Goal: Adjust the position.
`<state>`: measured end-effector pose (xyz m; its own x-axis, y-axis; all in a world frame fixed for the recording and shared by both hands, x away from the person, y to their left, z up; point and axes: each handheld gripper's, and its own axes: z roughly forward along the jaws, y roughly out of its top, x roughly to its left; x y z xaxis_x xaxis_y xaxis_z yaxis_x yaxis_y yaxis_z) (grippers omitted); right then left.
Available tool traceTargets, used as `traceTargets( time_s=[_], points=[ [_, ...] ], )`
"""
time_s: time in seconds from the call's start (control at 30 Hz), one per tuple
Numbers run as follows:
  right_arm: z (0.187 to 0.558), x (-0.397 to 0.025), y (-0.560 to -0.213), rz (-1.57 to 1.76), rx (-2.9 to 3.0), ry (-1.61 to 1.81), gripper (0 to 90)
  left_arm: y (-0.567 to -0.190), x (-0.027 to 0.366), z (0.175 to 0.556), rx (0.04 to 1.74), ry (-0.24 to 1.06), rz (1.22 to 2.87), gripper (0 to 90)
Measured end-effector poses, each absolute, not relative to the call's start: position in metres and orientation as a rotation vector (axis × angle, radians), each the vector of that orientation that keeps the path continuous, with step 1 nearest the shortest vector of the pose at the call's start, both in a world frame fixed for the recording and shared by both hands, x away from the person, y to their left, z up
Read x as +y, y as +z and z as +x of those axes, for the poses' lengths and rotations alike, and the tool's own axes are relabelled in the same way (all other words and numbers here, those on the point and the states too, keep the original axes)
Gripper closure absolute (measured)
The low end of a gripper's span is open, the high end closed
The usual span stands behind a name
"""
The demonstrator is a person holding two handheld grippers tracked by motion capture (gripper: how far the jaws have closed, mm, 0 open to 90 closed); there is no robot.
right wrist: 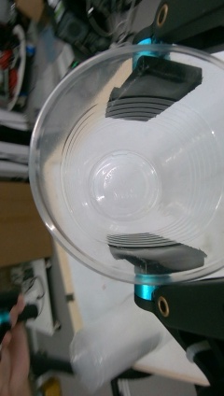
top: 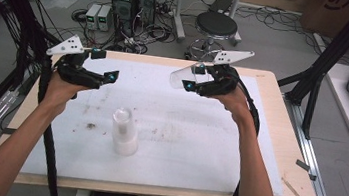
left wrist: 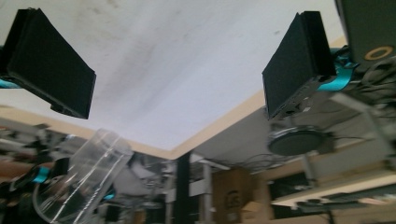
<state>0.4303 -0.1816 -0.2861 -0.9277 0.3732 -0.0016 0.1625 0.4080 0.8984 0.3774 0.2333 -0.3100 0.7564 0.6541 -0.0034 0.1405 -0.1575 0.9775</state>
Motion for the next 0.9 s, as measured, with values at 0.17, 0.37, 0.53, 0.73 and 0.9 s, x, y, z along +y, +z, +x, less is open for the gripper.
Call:
traceTargets(
  time_s=[0.17,0.37,0.53,0.73,0.9],
  points=[
    [0.433,-0.186,-0.288,0.570,2.485,1.423,33.0,-0.325,0.243,0.358,0.699,0.574,1.670,9.6],
    [0.434,-0.186,-0.290,0.640,2.544,1.237,33.2,-0.346,0.251,0.342,0.758,0.597,1.654,9.6],
    [0.435,-0.184,-0.293,0.680,2.587,1.127,33.2,-0.371,0.255,0.328,0.805,0.603,1.643,9.6],
    [0.436,-0.178,-0.295,0.696,2.625,1.025,33.2,-0.392,0.259,0.315,0.839,0.612,1.646,9.6],
    [0.437,-0.172,-0.299,0.690,2.656,0.979,33.2,-0.406,0.258,0.312,0.853,0.592,1.643,9.6]
  ],
)
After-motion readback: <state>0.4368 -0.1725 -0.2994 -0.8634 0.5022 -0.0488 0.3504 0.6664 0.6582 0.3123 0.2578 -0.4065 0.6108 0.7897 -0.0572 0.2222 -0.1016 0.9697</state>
